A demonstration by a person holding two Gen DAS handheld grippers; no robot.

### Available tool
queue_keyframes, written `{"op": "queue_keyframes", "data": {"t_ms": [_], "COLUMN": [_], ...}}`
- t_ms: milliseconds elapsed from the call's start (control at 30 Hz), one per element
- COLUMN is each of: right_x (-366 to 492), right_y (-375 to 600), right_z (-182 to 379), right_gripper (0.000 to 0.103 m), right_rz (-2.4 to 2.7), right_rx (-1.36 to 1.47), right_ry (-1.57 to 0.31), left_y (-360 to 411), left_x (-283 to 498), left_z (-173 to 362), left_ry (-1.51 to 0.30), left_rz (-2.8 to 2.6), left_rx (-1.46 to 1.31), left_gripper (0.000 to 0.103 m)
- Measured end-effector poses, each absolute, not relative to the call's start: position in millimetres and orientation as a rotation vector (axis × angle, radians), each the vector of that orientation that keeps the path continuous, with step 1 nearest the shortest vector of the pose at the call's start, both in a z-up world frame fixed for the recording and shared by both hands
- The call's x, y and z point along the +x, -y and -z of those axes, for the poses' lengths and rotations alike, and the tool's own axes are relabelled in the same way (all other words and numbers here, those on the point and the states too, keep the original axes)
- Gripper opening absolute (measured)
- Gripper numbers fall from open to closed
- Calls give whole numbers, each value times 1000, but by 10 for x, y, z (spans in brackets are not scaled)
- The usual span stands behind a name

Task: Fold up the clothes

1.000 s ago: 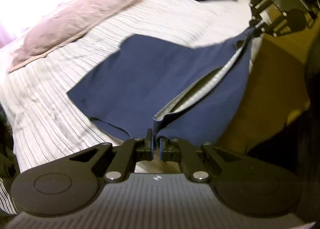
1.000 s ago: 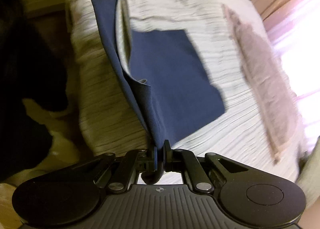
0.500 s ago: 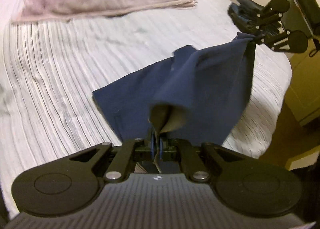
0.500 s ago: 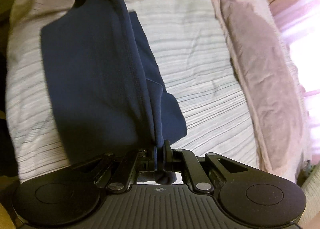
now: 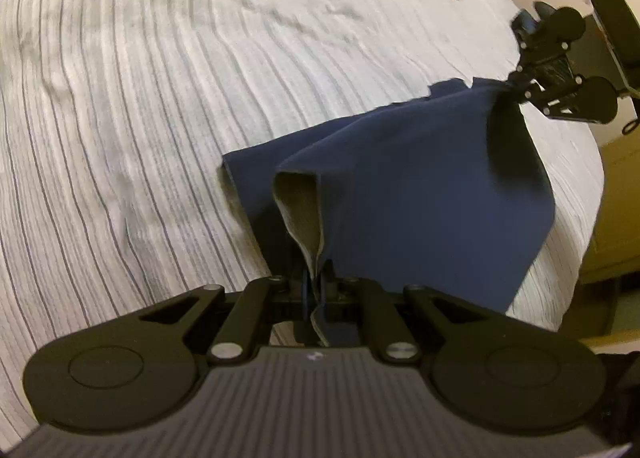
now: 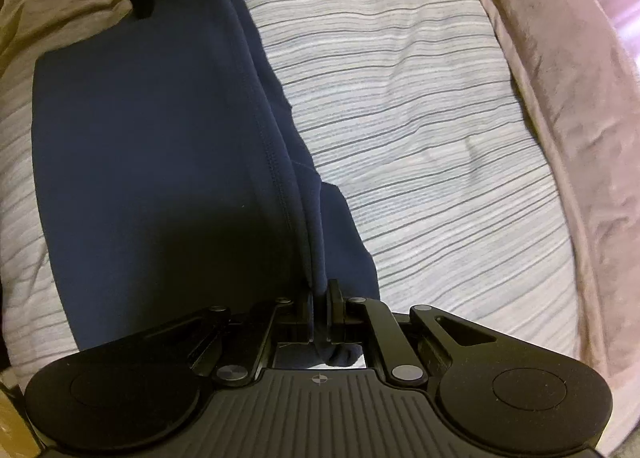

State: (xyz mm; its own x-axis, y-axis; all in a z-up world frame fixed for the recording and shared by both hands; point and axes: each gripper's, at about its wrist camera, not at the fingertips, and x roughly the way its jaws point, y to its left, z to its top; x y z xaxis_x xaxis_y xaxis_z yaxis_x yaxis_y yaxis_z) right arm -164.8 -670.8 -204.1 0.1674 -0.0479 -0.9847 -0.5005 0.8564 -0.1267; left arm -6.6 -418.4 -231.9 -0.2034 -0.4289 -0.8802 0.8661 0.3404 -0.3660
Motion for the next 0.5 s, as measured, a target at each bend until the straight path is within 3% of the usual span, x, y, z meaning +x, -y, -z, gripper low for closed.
{"op": "queue_keyframes", "data": {"t_ms": [267, 300, 367, 500], "right_x": [-1581, -1592, -1641, -1759], "right_y": [6993, 7045, 7161, 7406], "right_z": [2153, 2159, 2096, 1924], "right_gripper": [4, 10, 48, 50], "right_rz": [-279, -247, -151, 23], "right_rx": [-249, -213, -158, -1], "right_ry": [-1333, -1317, -1270, -1184], "left_y": [4205, 4225, 4270, 4308], "left_x": [-16, -12, 5, 39], "left_z": [2430, 2455, 2515, 2516], "left_ry": [-1350, -1358, -1380, -1389], "left_rz": [1181, 1172, 1150, 1140], "left_rx": [447, 453, 461, 482], "left_gripper": [5, 6, 9, 13]}}
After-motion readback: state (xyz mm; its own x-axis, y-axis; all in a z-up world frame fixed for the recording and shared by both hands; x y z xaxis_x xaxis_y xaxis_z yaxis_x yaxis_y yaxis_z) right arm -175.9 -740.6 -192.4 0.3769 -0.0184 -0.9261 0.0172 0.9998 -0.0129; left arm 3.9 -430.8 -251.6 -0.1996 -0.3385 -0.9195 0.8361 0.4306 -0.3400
